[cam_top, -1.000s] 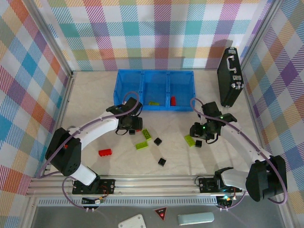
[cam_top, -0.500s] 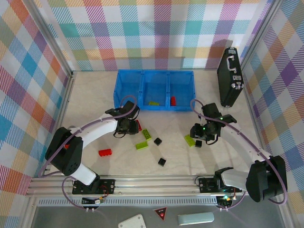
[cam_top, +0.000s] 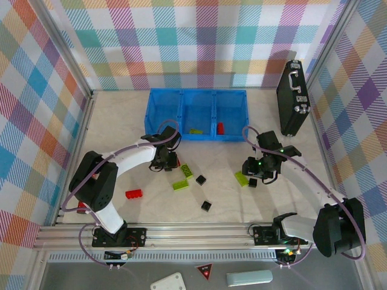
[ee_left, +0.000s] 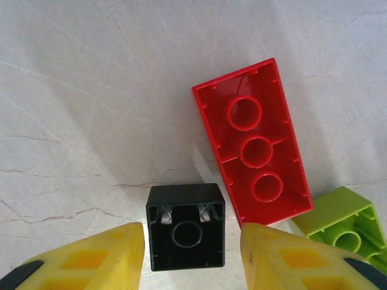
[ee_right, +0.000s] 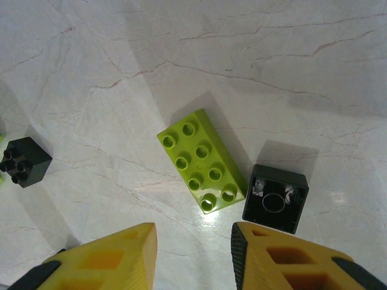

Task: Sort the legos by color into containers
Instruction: Pick up the lego from the center of the table.

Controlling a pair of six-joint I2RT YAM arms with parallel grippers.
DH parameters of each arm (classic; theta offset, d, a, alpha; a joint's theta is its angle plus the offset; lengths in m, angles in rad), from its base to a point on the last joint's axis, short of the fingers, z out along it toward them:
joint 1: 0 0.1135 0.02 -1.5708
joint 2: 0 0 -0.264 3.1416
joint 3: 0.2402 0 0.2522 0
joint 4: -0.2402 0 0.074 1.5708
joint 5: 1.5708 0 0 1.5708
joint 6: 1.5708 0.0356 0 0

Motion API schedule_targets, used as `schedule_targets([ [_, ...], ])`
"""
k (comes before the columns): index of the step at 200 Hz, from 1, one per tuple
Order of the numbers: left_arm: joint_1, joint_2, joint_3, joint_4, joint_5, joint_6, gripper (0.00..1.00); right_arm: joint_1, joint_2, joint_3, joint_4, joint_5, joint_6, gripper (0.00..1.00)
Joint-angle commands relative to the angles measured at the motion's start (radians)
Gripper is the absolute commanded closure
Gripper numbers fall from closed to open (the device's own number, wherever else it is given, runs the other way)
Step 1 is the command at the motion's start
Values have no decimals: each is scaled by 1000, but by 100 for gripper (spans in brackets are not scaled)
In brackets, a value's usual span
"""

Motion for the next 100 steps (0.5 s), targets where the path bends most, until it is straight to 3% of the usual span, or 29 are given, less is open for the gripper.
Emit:
schedule_targets([
  [1, 12, 27, 22, -7, -5, 1, 56, 7, -22, 3, -19, 2, 15, 60],
  [100, 11, 47, -9, 8, -6, -1, 60, 6, -25, 7, -22, -5, 18, 60],
])
